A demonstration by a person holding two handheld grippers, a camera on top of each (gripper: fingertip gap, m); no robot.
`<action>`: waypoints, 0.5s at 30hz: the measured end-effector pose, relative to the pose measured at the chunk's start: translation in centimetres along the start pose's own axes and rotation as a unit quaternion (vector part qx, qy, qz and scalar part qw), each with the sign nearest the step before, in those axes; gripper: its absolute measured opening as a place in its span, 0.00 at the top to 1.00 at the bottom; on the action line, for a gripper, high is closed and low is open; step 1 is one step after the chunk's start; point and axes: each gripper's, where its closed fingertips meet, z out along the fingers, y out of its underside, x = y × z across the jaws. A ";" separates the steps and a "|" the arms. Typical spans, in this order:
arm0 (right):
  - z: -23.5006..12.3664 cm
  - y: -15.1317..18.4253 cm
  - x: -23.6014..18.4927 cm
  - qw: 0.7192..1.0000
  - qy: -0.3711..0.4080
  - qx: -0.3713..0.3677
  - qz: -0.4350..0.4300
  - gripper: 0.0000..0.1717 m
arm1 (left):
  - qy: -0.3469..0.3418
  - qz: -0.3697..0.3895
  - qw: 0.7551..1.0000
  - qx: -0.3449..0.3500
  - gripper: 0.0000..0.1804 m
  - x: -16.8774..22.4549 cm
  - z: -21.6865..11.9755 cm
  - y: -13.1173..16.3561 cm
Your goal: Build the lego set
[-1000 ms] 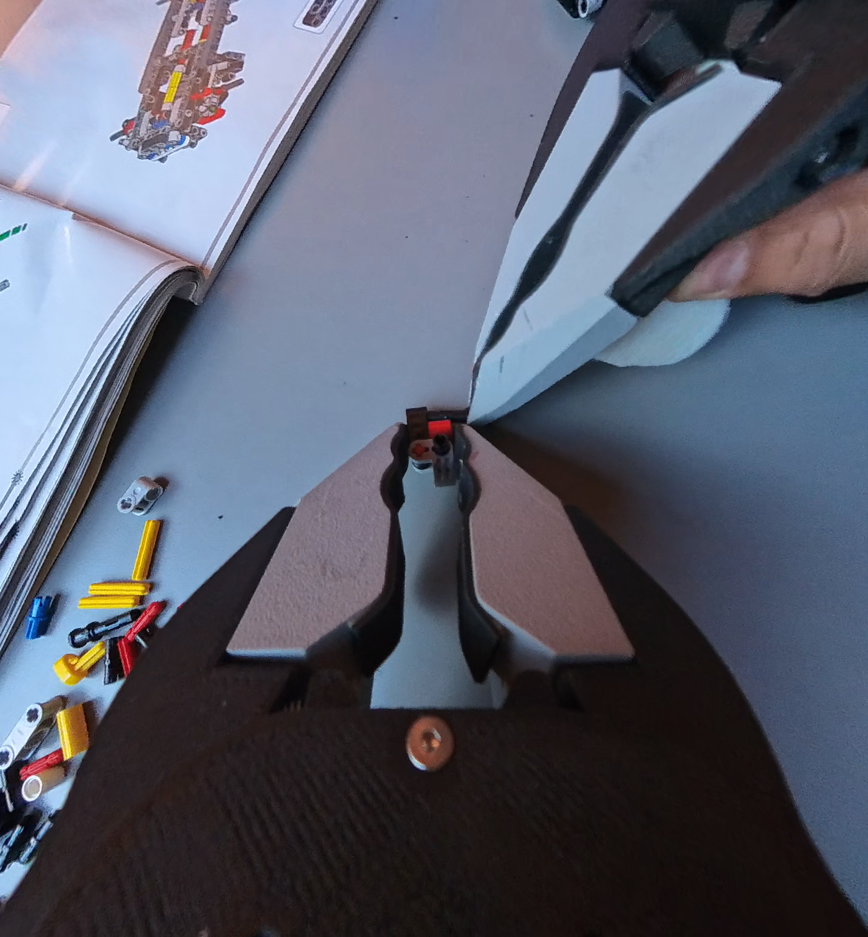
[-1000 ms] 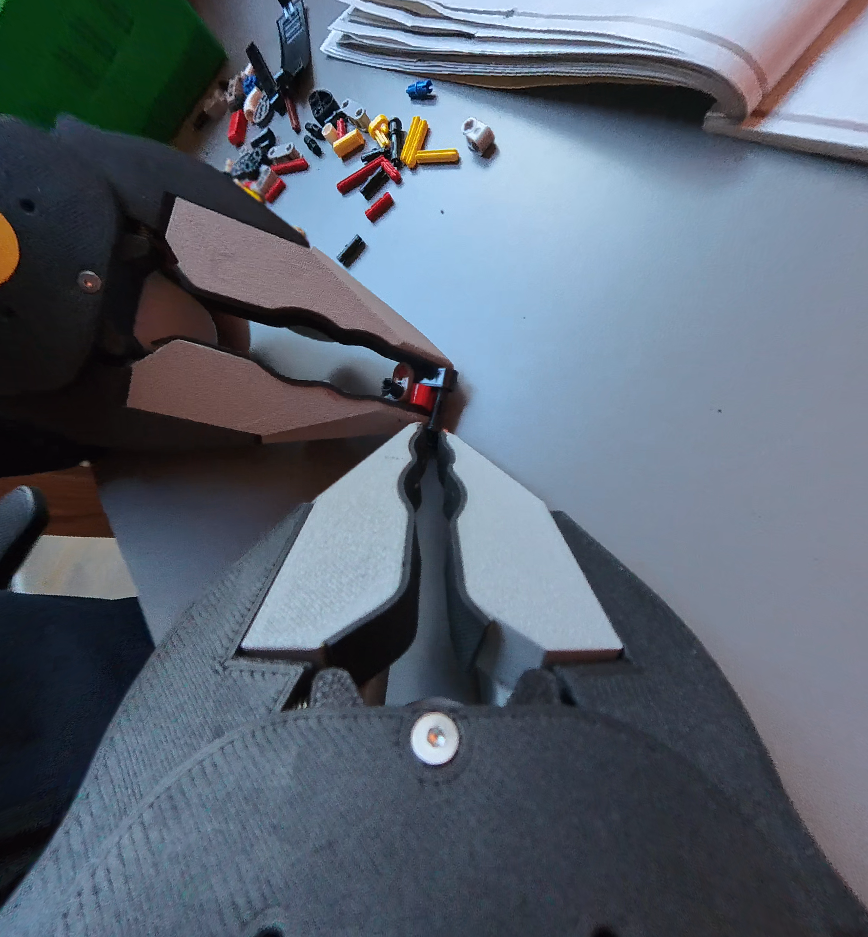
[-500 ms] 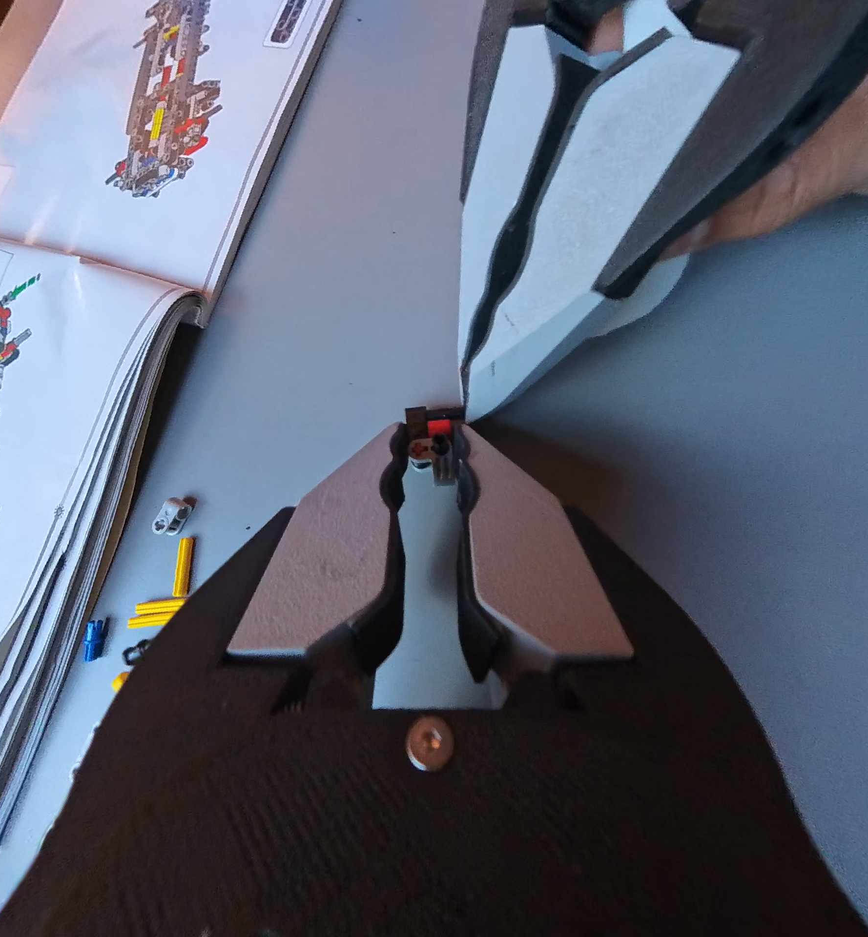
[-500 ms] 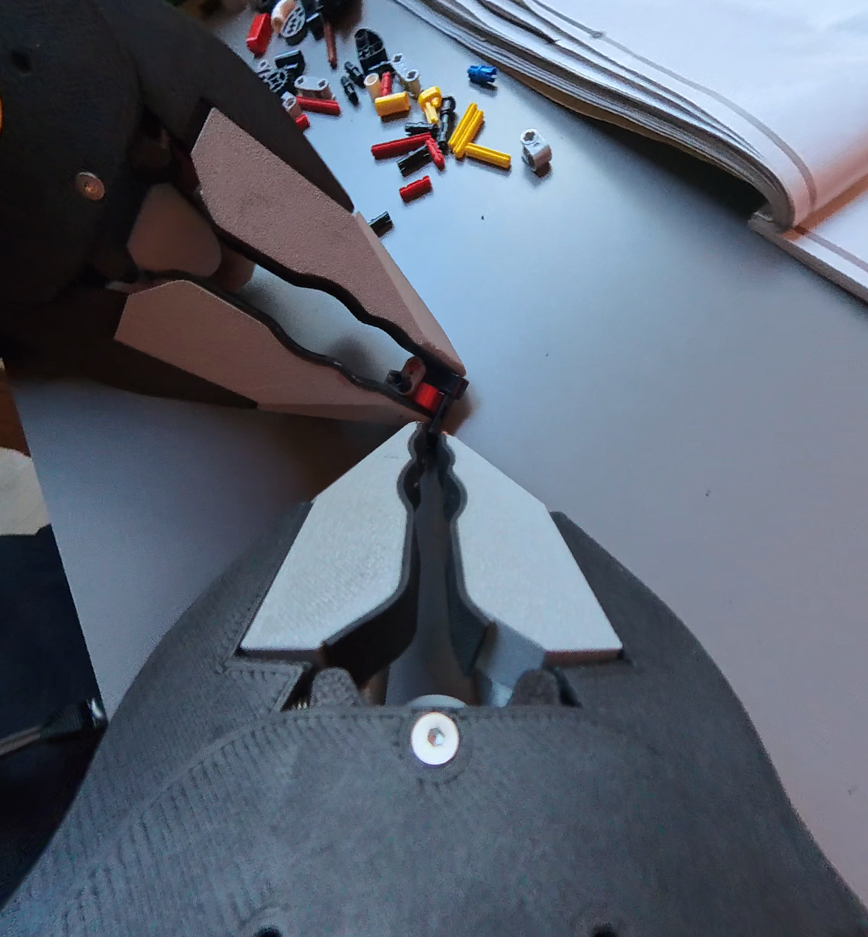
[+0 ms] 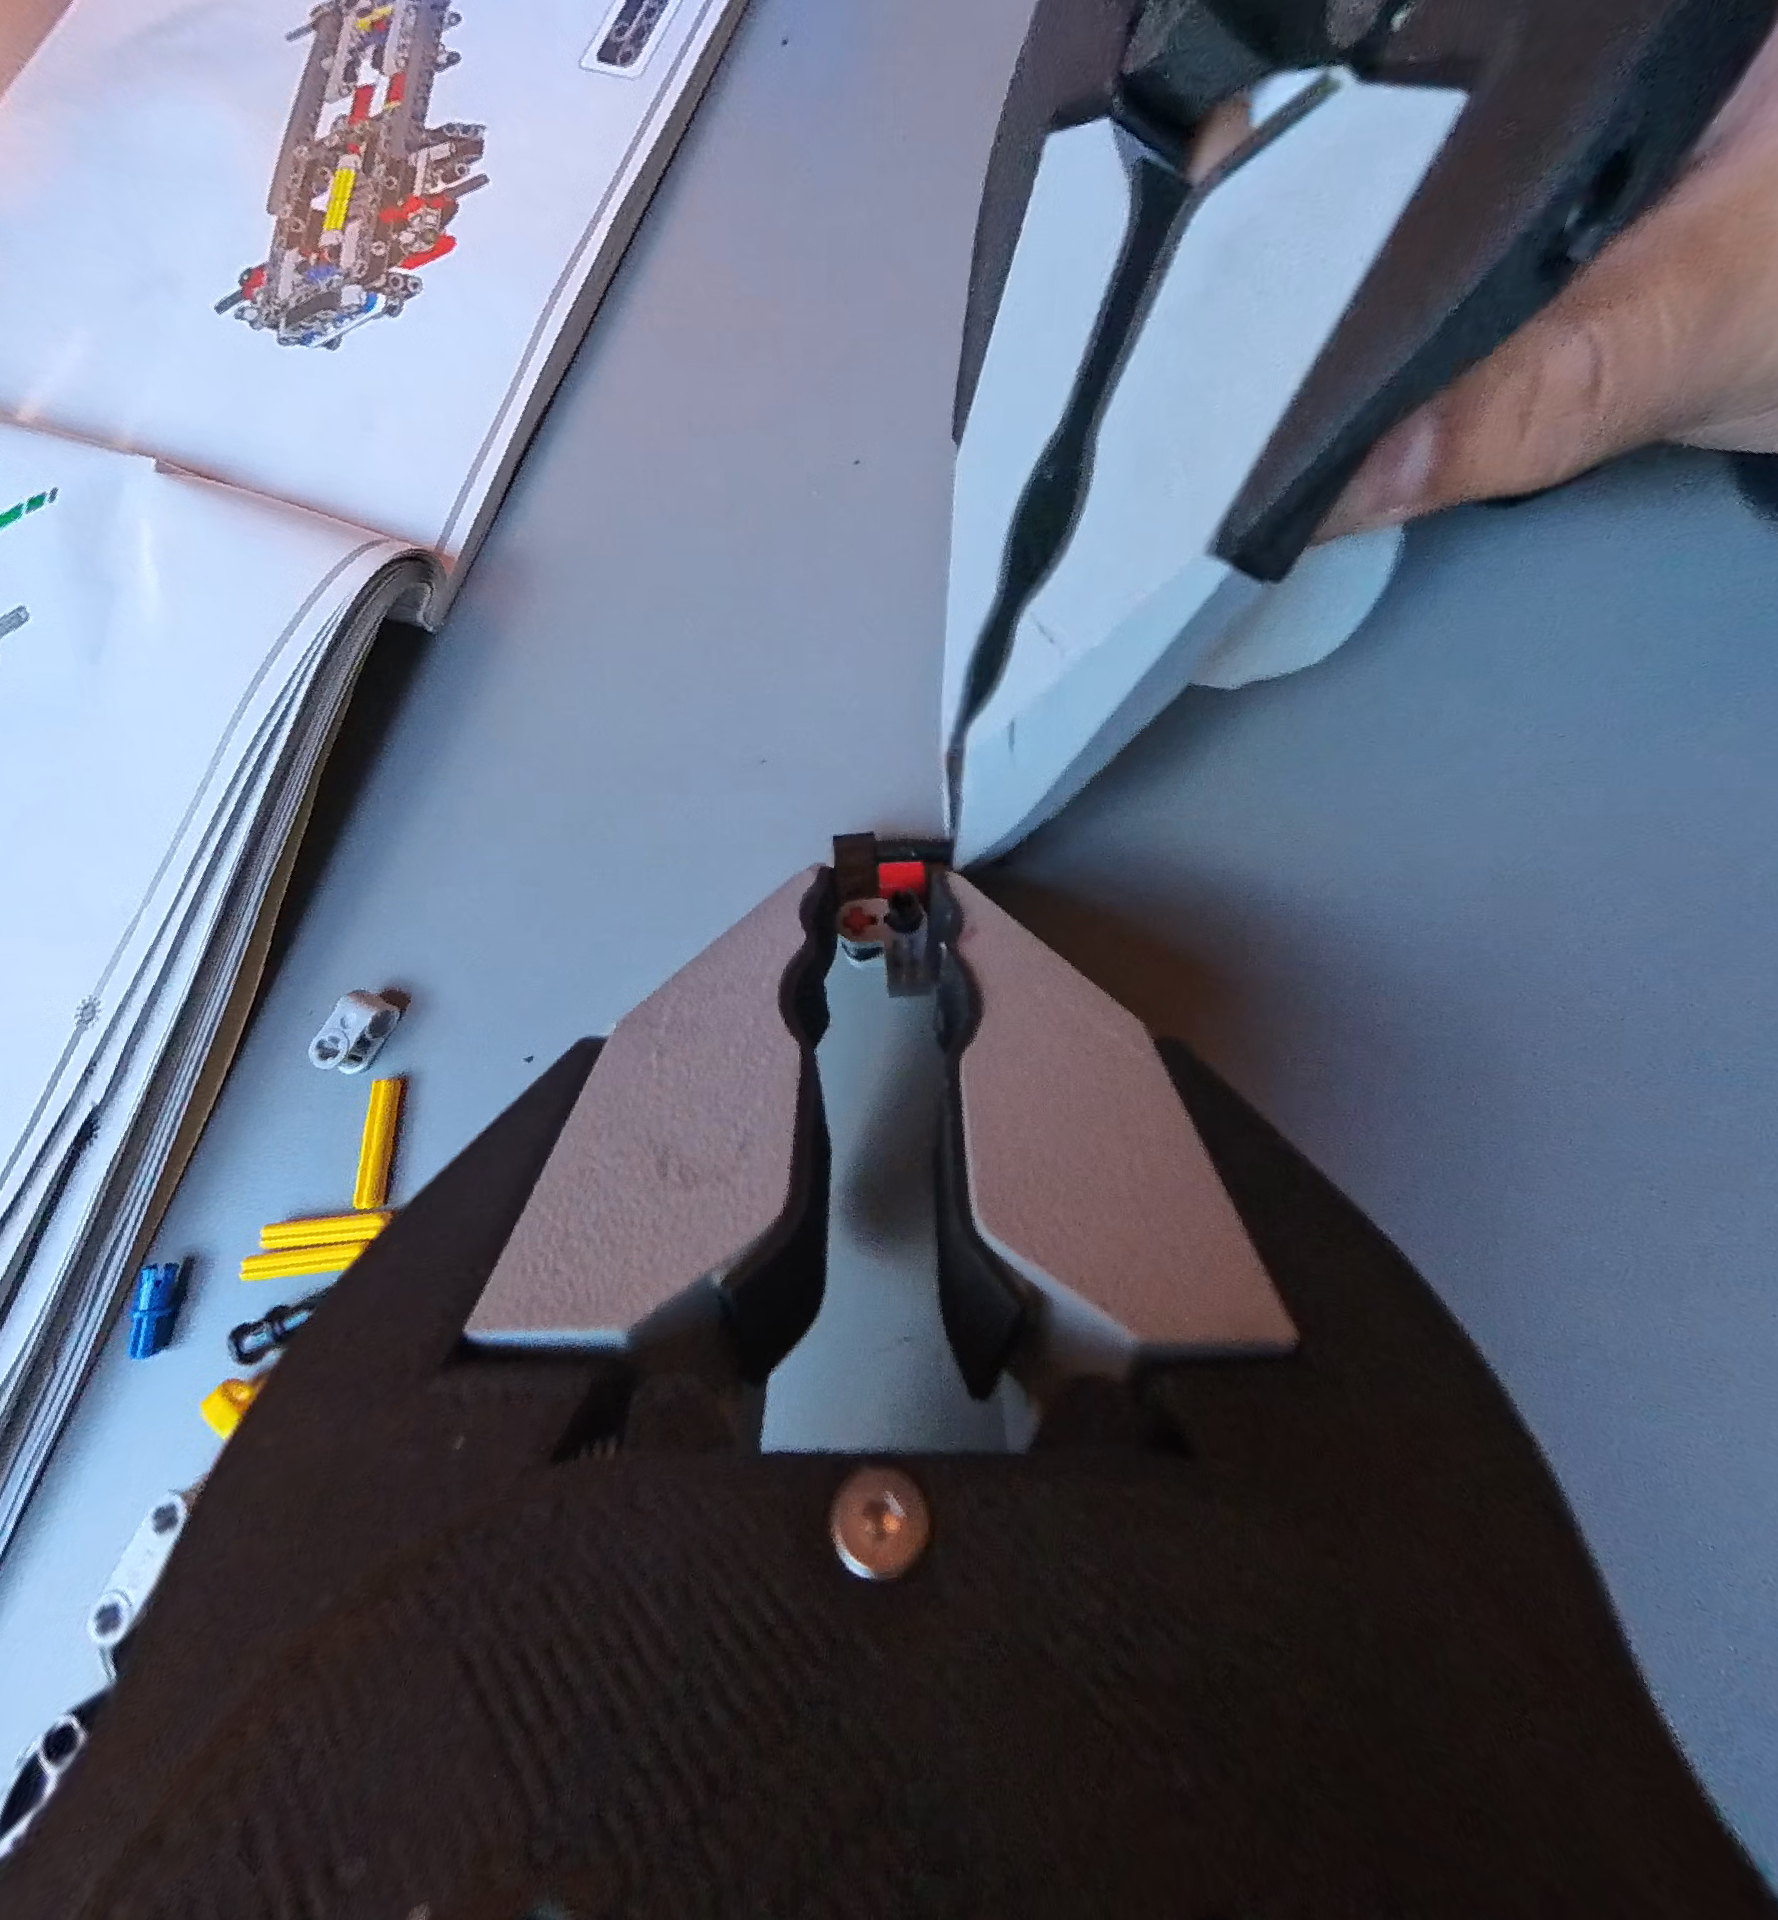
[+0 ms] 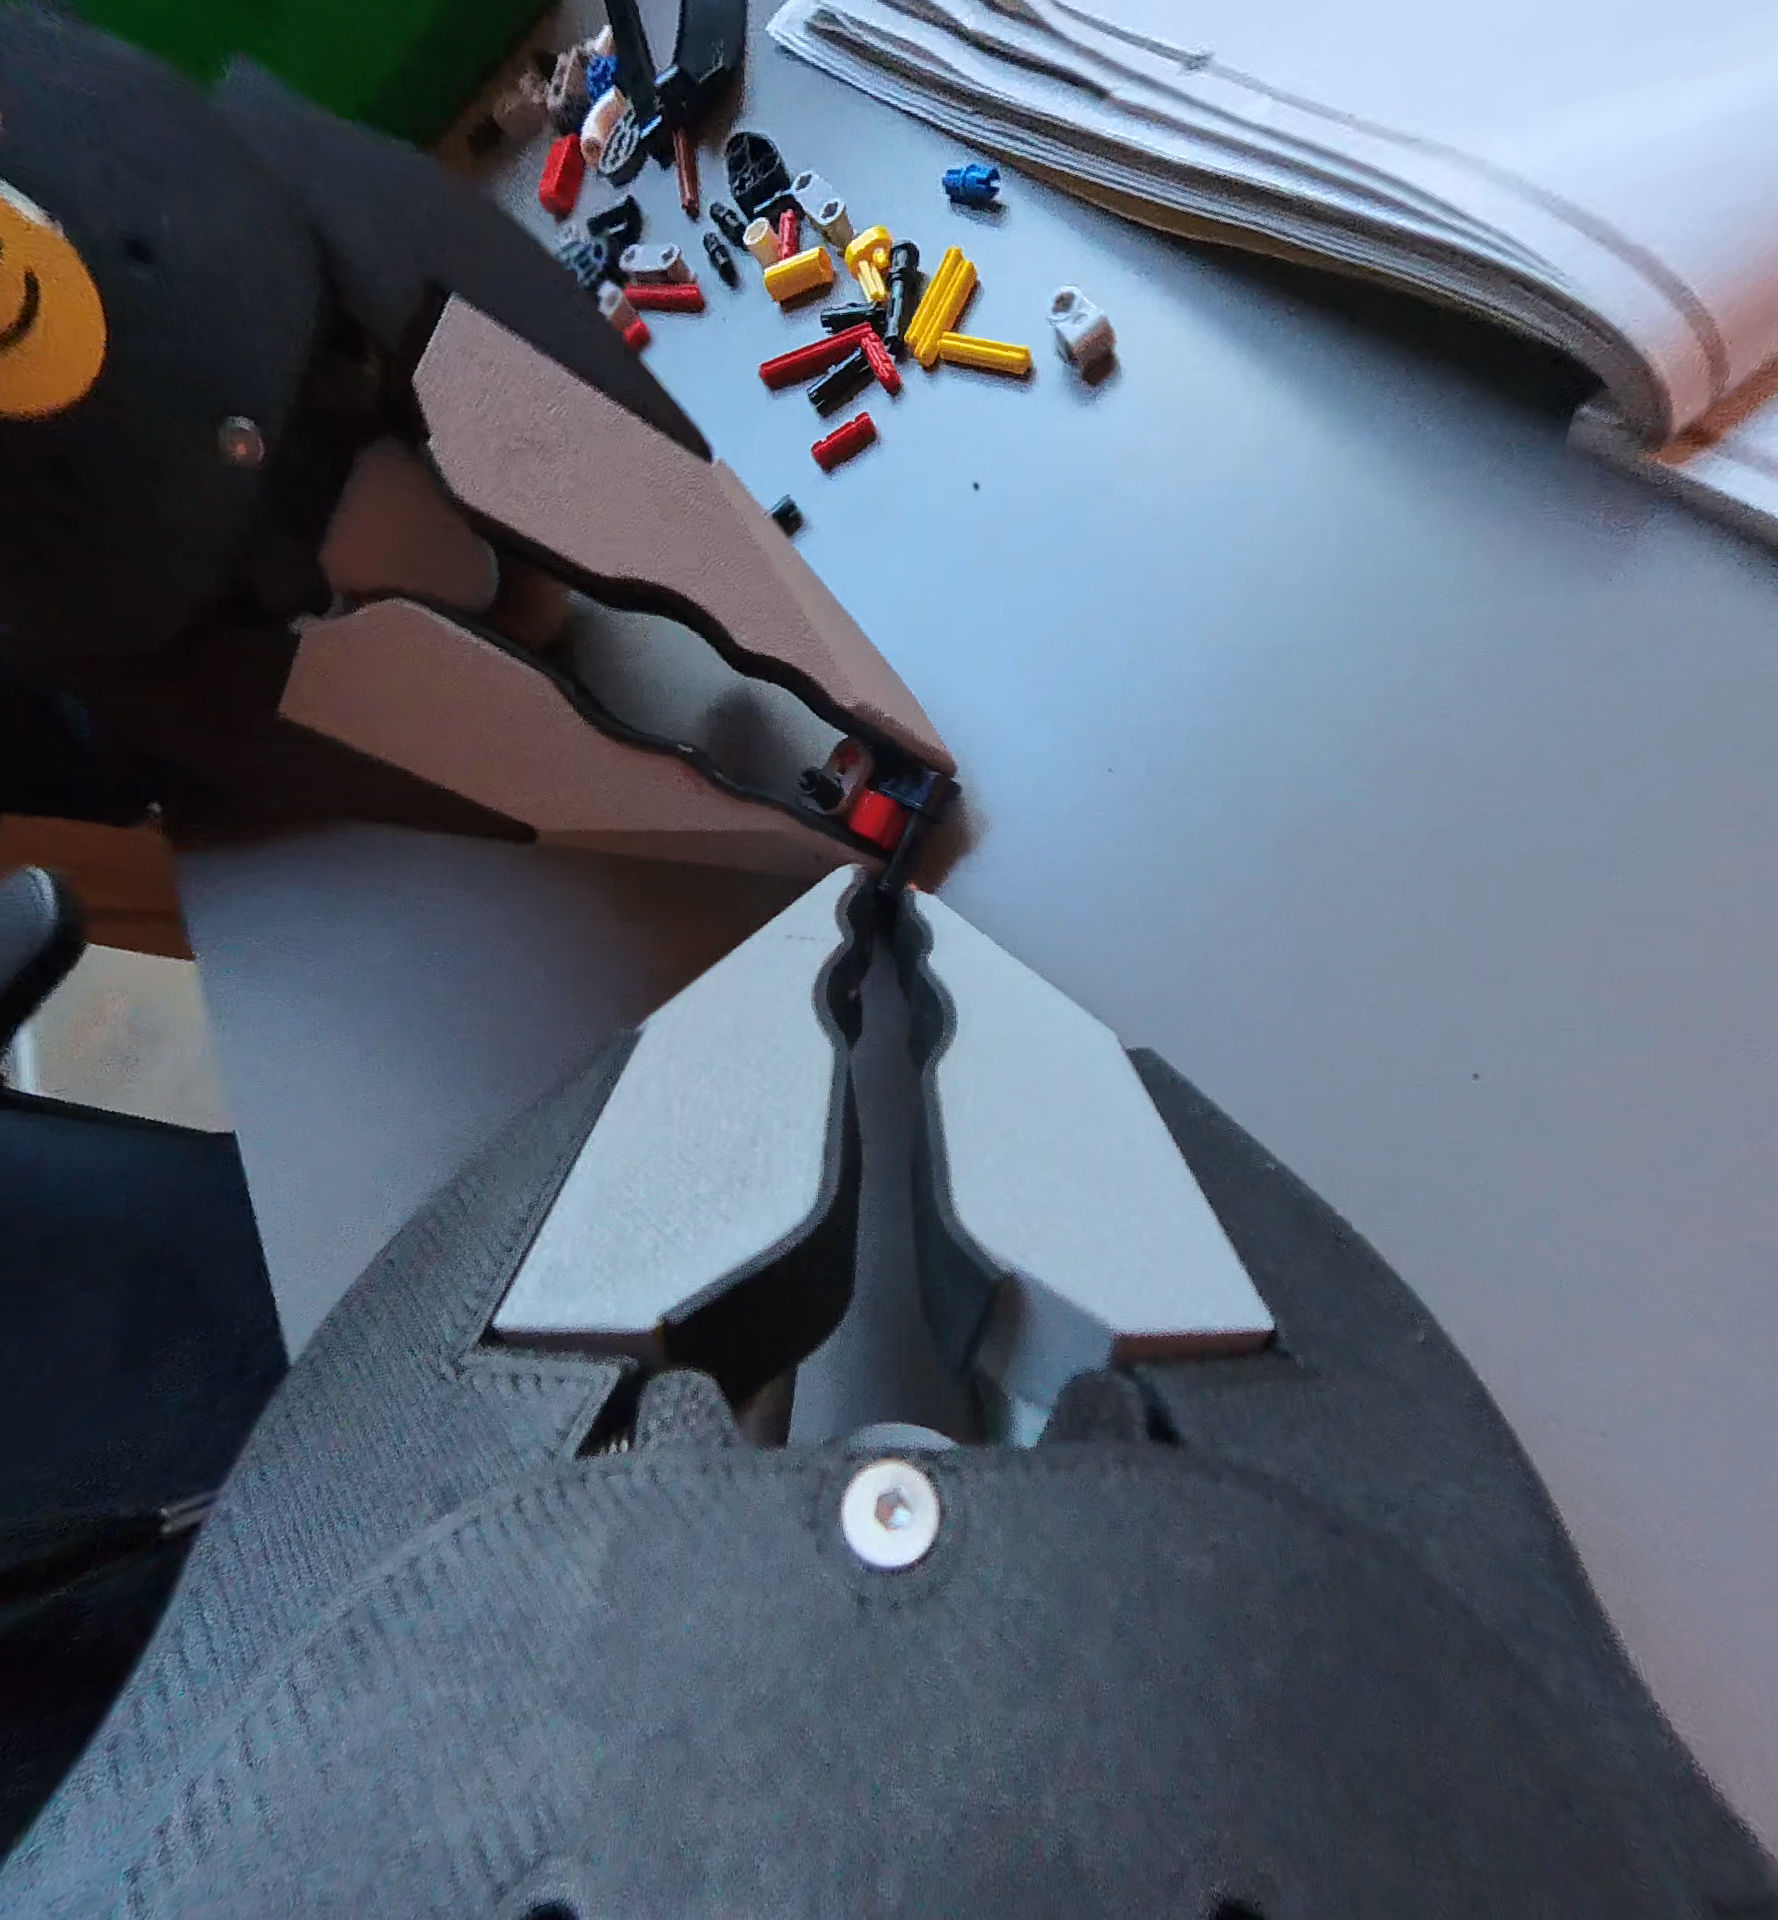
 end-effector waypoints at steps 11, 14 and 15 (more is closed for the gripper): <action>-0.3 0.2 -0.8 0.997 -0.009 0.001 -0.077 0.93 | 0.055 0.014 0.998 0.004 0.91 0.0 -0.1 0.1; -0.7 0.1 -1.2 0.994 -0.008 0.016 -0.106 0.88 | 0.057 0.012 0.998 0.005 0.91 0.0 -0.1 0.1; -0.9 0.1 -1.2 0.993 -0.007 0.020 -0.116 0.86 | 0.058 0.014 0.998 0.006 0.91 0.0 -0.1 0.1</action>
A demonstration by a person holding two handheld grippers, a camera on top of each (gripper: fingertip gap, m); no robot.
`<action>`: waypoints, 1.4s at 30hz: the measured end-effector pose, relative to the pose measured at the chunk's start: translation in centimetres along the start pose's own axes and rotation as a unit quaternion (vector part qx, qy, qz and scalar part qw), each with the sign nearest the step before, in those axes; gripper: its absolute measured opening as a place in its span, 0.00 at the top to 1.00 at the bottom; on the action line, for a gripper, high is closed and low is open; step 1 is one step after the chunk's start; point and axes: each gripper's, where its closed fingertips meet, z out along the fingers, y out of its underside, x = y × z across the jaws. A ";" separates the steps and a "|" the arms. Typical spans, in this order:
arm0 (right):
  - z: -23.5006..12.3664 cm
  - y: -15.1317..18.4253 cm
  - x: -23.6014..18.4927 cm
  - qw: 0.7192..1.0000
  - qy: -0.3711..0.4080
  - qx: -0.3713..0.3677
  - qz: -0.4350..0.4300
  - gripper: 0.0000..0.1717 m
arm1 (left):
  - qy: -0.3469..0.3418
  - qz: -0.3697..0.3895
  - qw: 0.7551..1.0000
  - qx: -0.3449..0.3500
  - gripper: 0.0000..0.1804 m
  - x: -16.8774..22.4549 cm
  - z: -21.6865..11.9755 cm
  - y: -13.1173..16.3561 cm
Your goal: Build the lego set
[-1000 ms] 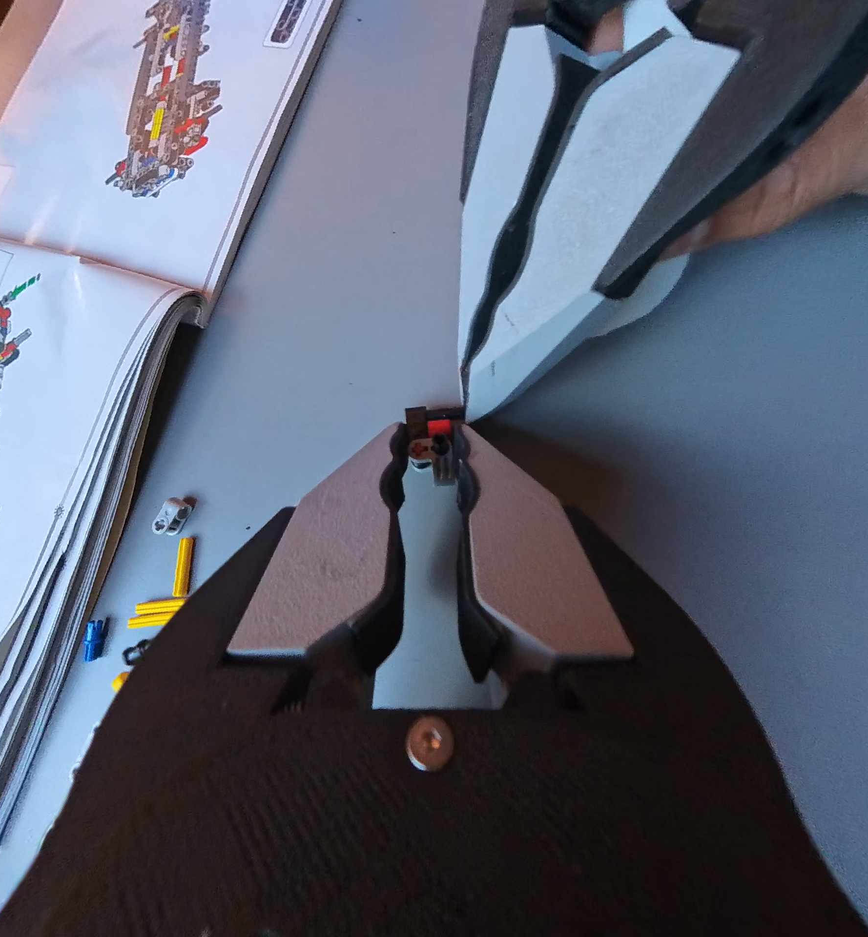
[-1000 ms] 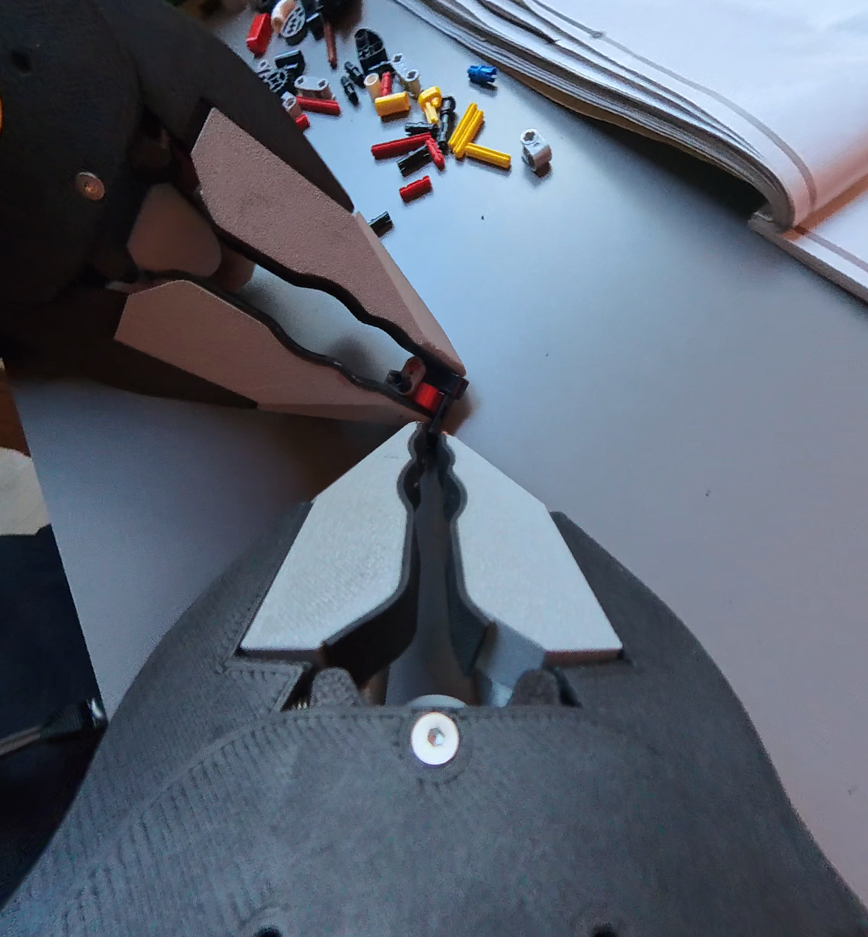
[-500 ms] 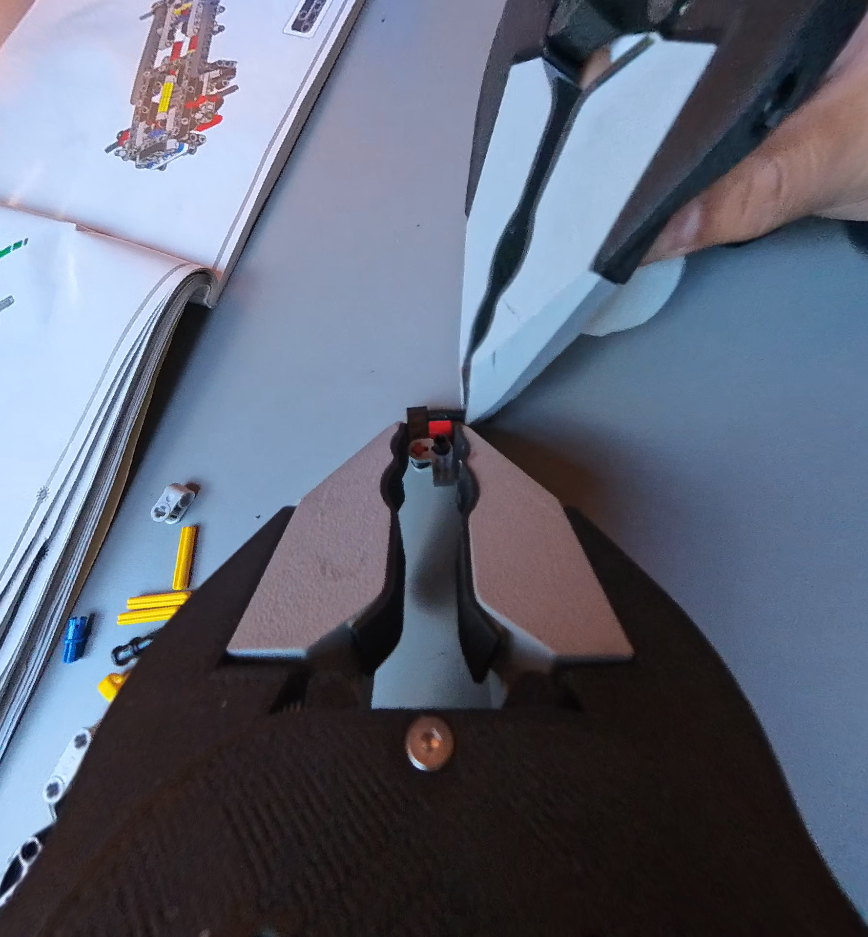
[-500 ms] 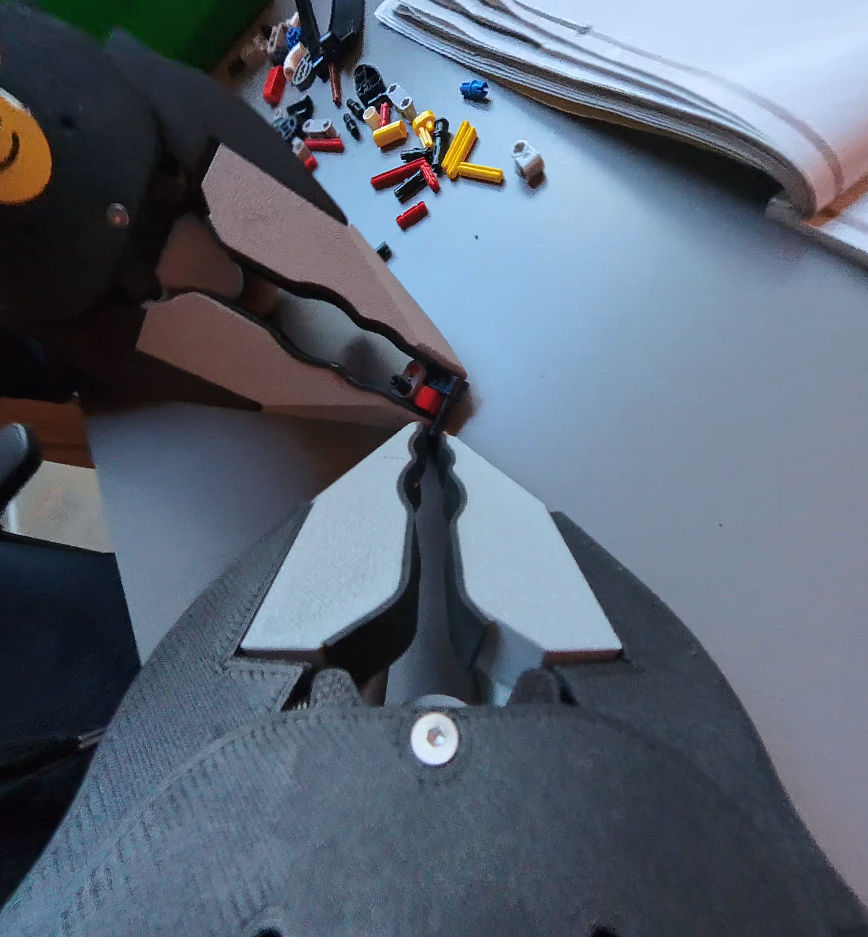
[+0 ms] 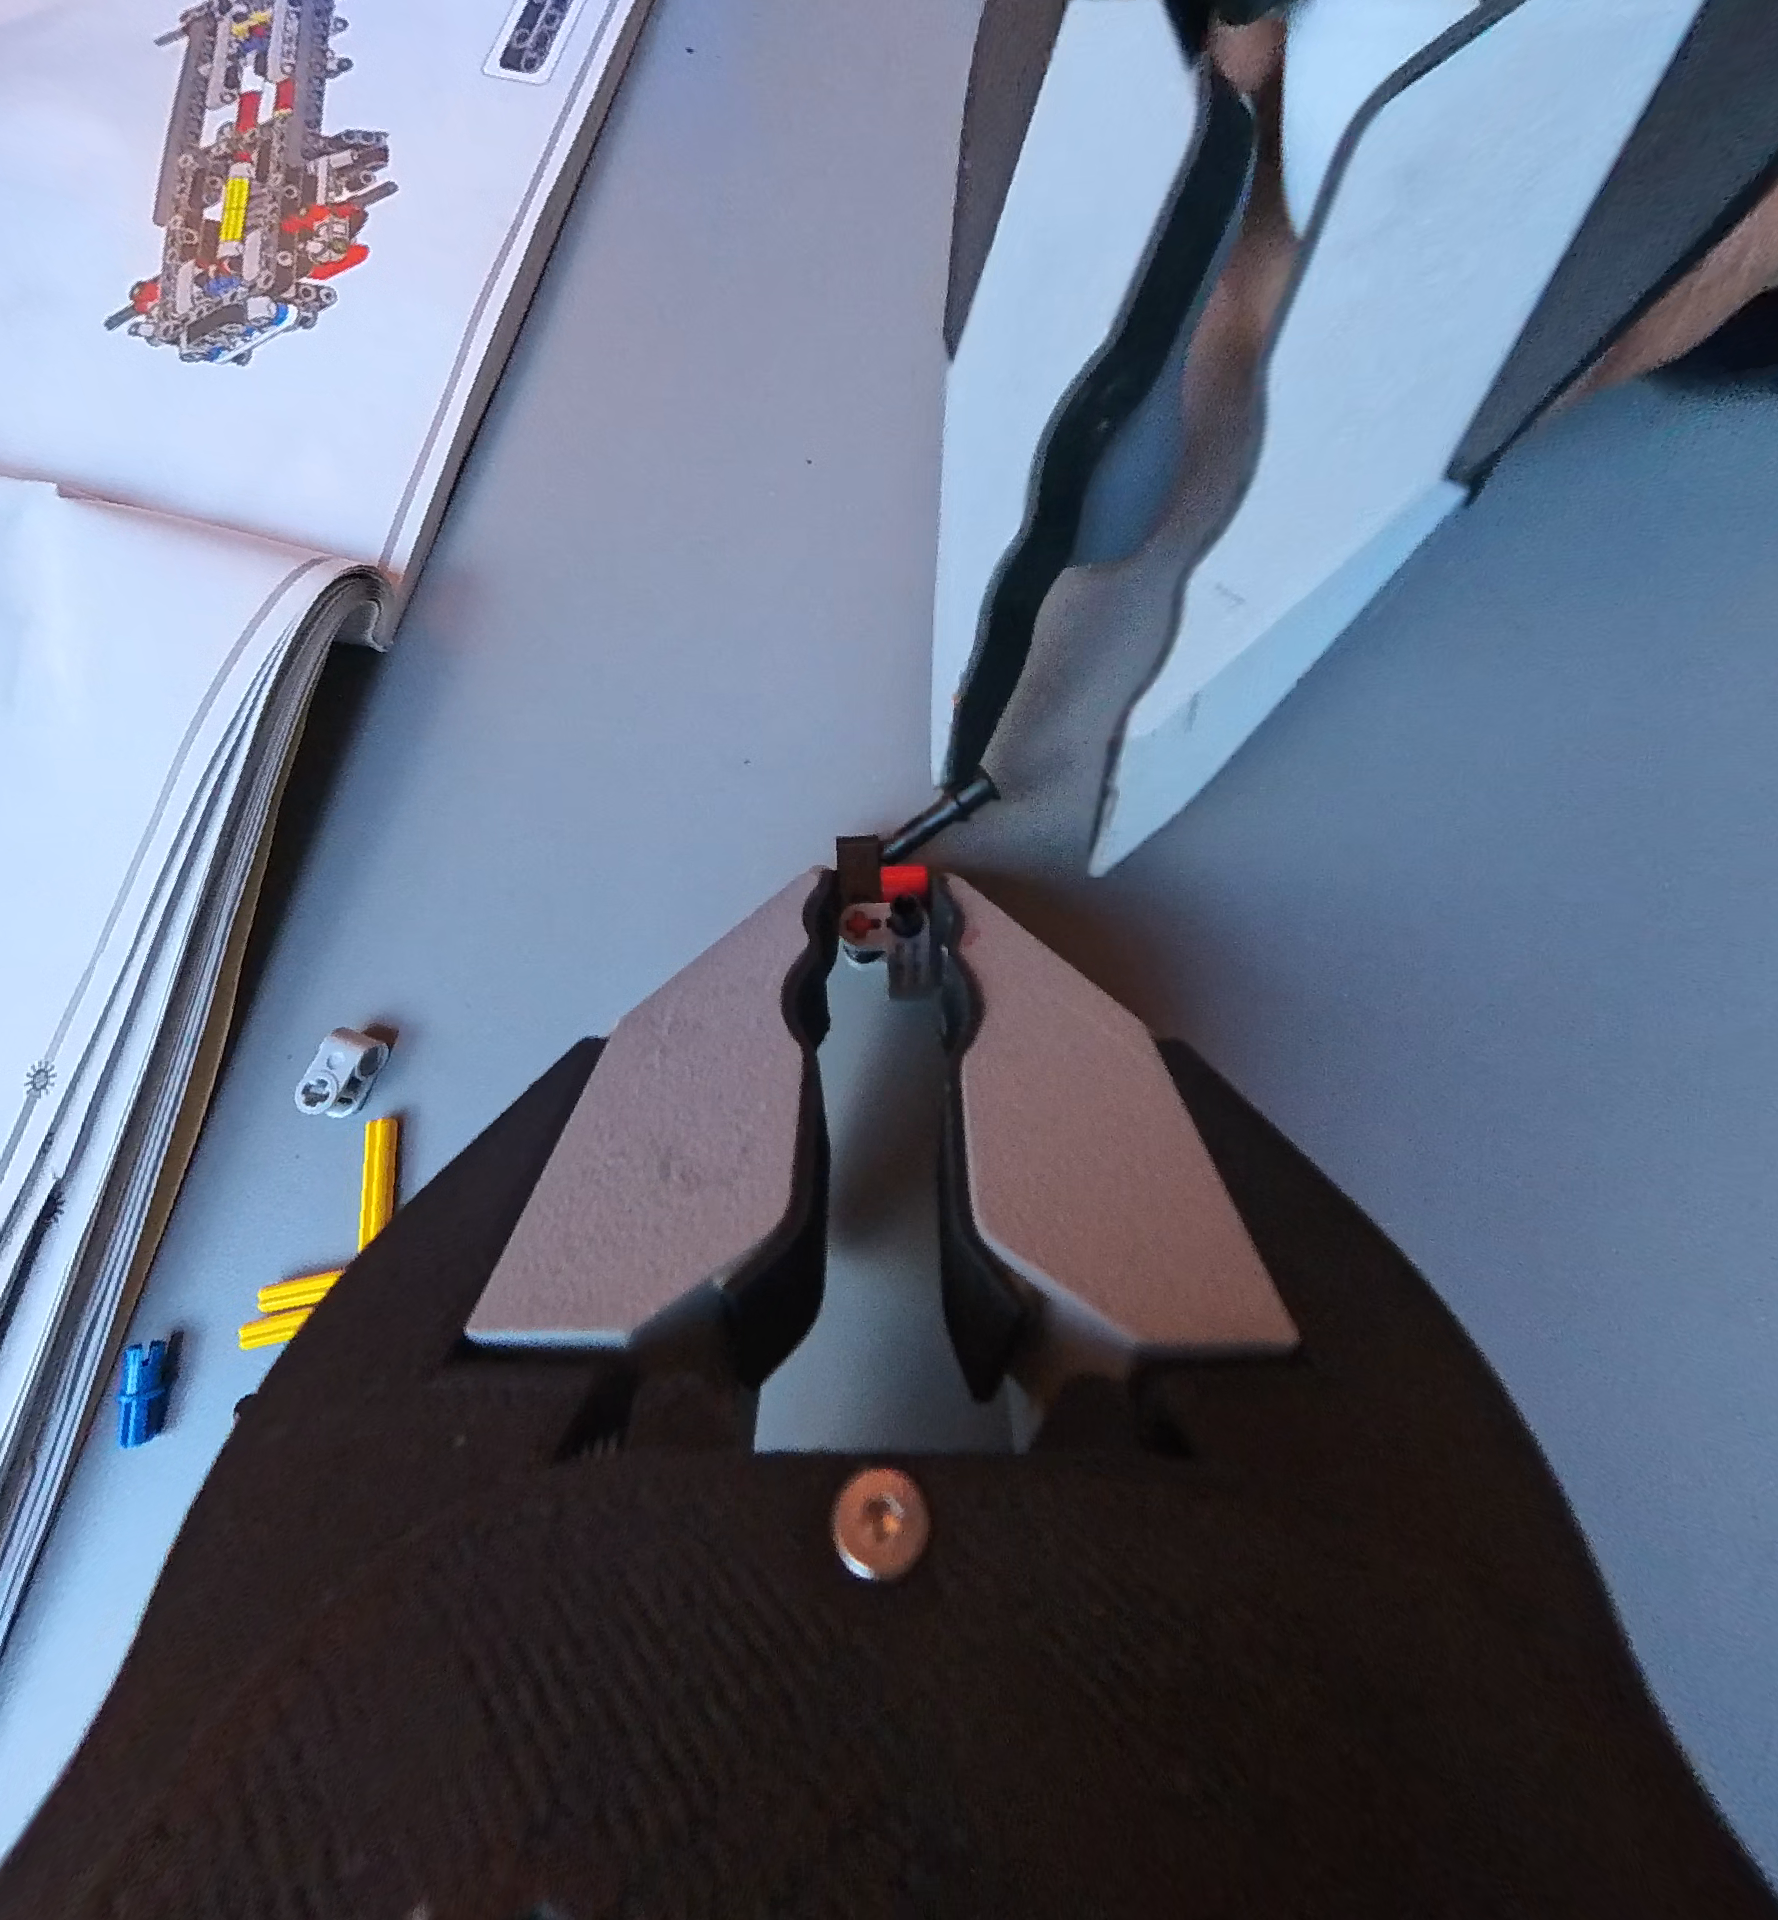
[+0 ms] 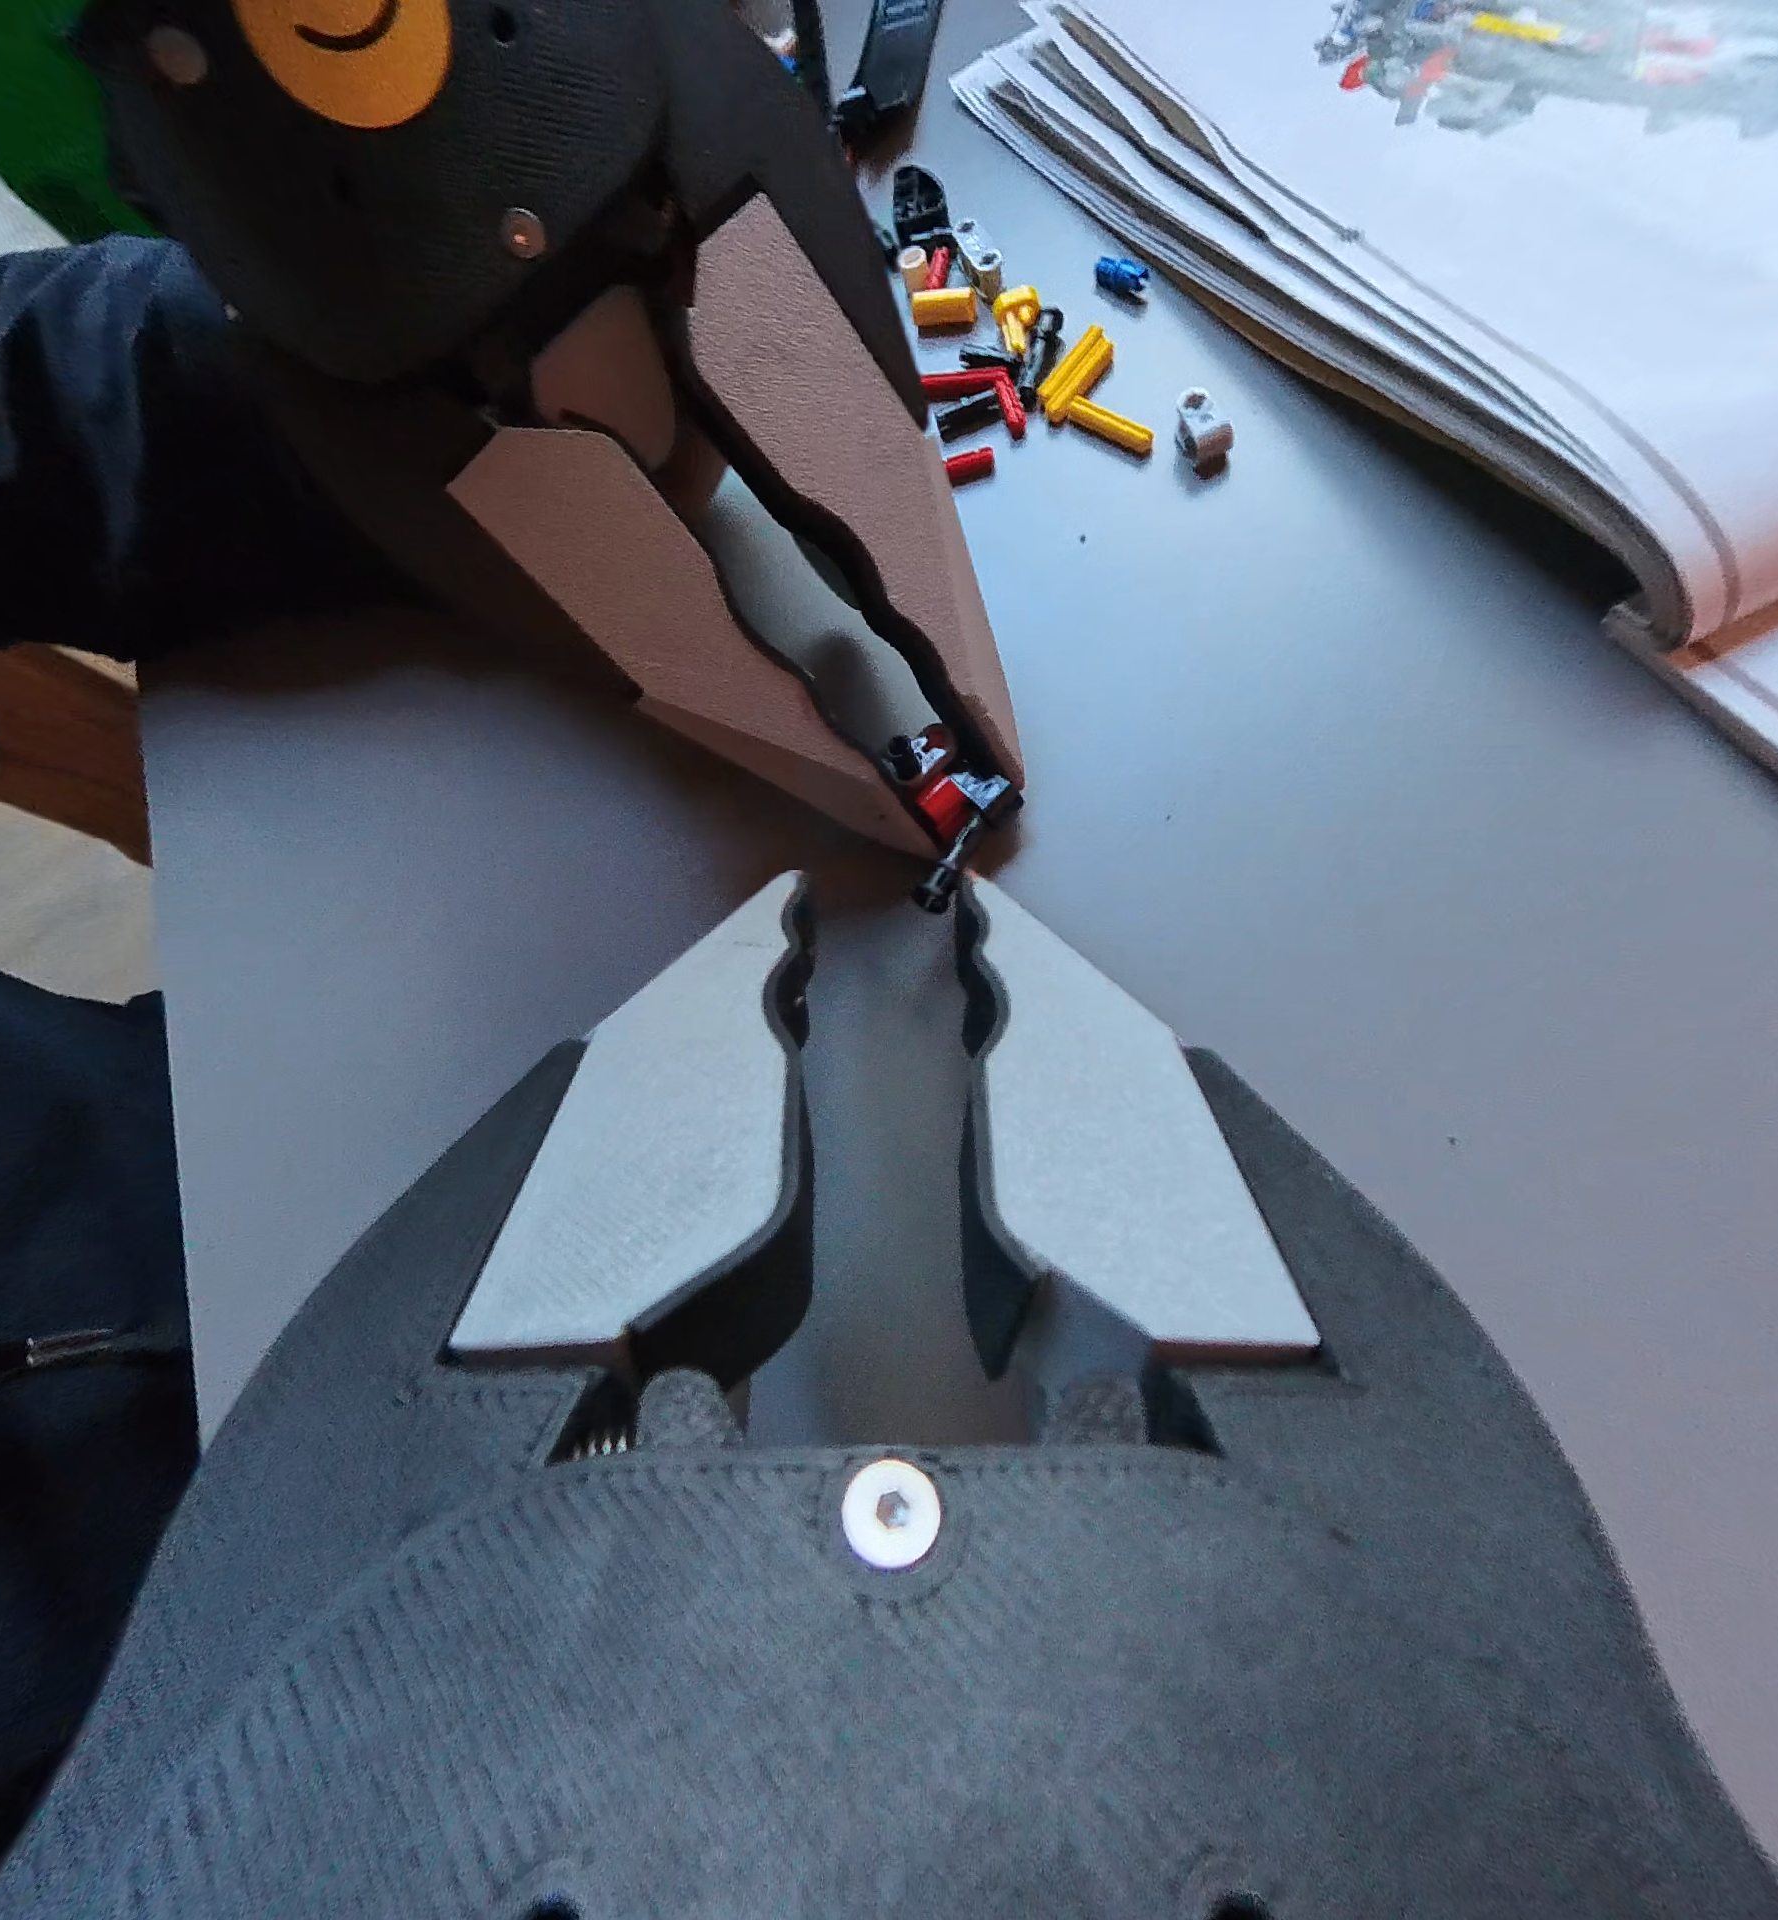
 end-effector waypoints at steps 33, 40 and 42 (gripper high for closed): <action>-1.4 1.2 2.2 0.973 0.009 -0.097 -0.209 0.96 | 0.010 -0.020 1.000 0.000 0.91 -0.1 0.0 0.0; -1.4 1.1 2.2 0.991 0.062 -0.078 -0.087 0.85 | 0.008 -0.024 1.000 0.000 0.91 -0.2 0.0 0.0; -1.4 1.3 2.5 0.988 0.103 -0.081 -0.075 0.85 | 0.006 -0.023 1.000 0.000 0.91 -0.2 0.0 0.0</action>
